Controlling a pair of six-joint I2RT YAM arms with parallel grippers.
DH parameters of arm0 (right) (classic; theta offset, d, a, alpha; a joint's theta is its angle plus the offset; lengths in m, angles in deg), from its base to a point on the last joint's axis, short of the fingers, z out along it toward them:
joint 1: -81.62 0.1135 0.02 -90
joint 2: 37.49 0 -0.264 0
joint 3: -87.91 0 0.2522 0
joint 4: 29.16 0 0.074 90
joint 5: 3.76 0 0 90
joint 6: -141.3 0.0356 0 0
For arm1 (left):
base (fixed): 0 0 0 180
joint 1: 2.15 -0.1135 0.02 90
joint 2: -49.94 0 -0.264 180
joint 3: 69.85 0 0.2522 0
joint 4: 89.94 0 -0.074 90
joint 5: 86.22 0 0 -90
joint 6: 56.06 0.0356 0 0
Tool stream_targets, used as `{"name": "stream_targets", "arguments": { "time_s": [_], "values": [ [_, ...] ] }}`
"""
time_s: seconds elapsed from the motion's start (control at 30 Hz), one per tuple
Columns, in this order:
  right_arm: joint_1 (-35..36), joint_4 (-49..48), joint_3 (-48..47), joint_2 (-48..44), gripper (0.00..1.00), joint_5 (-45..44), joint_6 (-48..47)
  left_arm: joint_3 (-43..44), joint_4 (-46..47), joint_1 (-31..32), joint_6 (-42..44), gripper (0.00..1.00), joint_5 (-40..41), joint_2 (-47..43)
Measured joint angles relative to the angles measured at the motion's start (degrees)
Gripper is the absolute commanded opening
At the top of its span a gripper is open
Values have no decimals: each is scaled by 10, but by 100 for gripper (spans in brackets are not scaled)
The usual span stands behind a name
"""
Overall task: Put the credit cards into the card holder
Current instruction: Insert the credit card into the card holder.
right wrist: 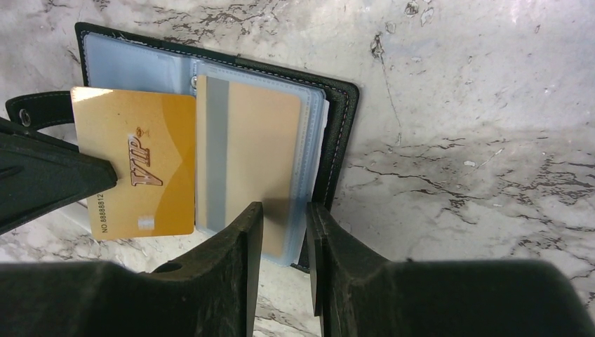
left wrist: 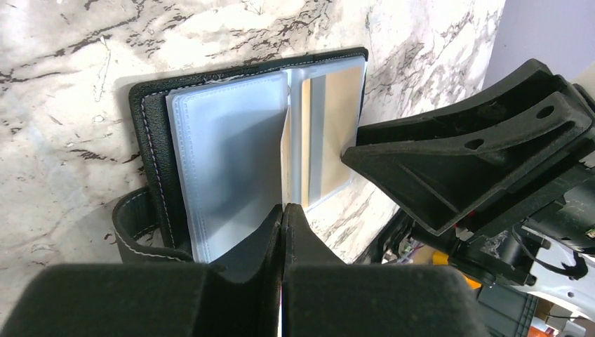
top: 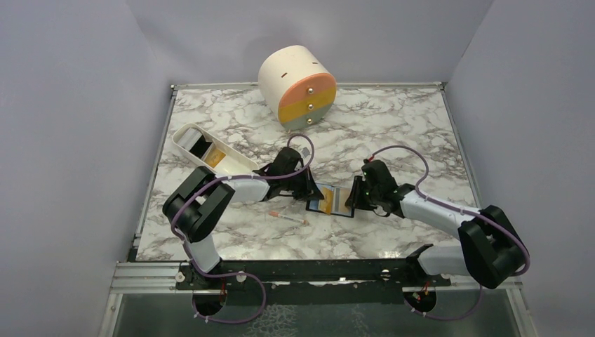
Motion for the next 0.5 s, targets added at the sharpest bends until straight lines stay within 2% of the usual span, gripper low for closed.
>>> {"name": "stream_targets", "arguments": {
  "time_s": [0.5],
  "values": [
    [0,-5,12,-12,29,6,5,0,0,8,-9,0,9,-8]
  ]
}}
